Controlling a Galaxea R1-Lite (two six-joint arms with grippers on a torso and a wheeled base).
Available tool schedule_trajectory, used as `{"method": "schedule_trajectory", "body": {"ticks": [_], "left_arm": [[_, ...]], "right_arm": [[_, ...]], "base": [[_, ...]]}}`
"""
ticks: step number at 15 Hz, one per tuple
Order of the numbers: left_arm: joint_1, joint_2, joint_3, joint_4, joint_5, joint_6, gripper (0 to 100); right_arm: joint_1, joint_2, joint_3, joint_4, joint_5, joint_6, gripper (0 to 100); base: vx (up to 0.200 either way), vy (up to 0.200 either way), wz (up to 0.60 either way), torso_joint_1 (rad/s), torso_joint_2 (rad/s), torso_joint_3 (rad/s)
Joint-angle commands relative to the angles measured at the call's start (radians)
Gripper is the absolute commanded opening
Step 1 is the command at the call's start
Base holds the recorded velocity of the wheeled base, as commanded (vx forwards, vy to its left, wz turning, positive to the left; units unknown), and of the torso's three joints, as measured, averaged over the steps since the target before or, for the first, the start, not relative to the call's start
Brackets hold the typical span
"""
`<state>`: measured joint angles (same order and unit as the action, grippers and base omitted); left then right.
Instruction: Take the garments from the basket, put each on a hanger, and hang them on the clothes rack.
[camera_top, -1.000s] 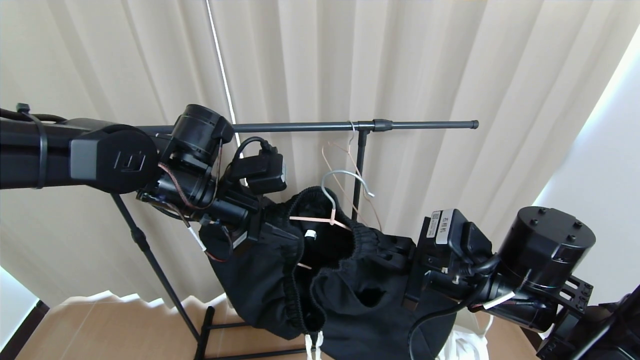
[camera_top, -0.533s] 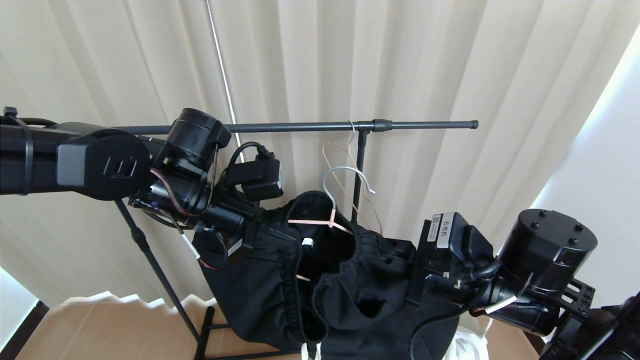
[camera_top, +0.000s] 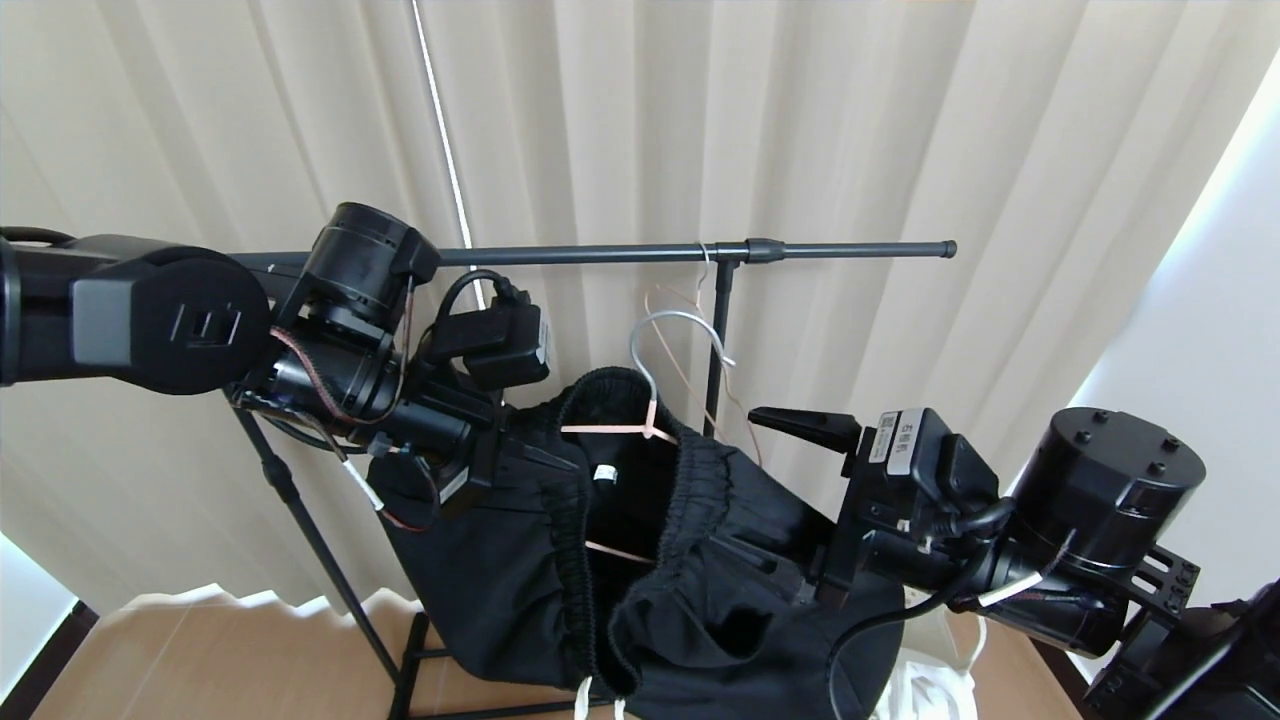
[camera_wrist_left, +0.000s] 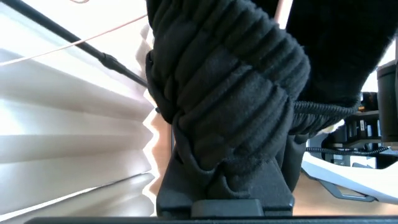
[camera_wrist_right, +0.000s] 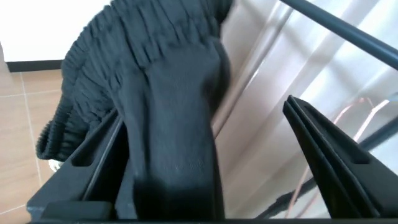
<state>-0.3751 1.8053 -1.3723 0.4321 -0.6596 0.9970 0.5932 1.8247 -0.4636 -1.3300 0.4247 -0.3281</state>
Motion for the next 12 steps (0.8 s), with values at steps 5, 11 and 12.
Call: {"method": "schedule_trajectory", "body": {"ticks": [5, 11, 12], "left_arm": [[0.071, -0.024, 0.013, 0.000, 0.000, -0.043, 0], [0.111, -0.063, 0.018, -0.003, -0.002, -0.101, 0], [0.117, -0.069, 0.021, -0.007, -0.002, -0.104, 0]], "right_arm": [[-0.072, 0.001, -0.027, -0.003, 0.005, 0.055, 100], [-0.125, 0.011, -0.050, 0.005, 0.069, 0.100, 100], [-0.135, 0.011, -0.050, 0.005, 0.088, 0.101, 100]], "base": [[0.000, 0.000, 0.00, 0.000, 0.00, 0.000], [0.000, 0.000, 0.00, 0.000, 0.00, 0.000], [0.000, 0.000, 0.00, 0.000, 0.00, 0.000]]}}
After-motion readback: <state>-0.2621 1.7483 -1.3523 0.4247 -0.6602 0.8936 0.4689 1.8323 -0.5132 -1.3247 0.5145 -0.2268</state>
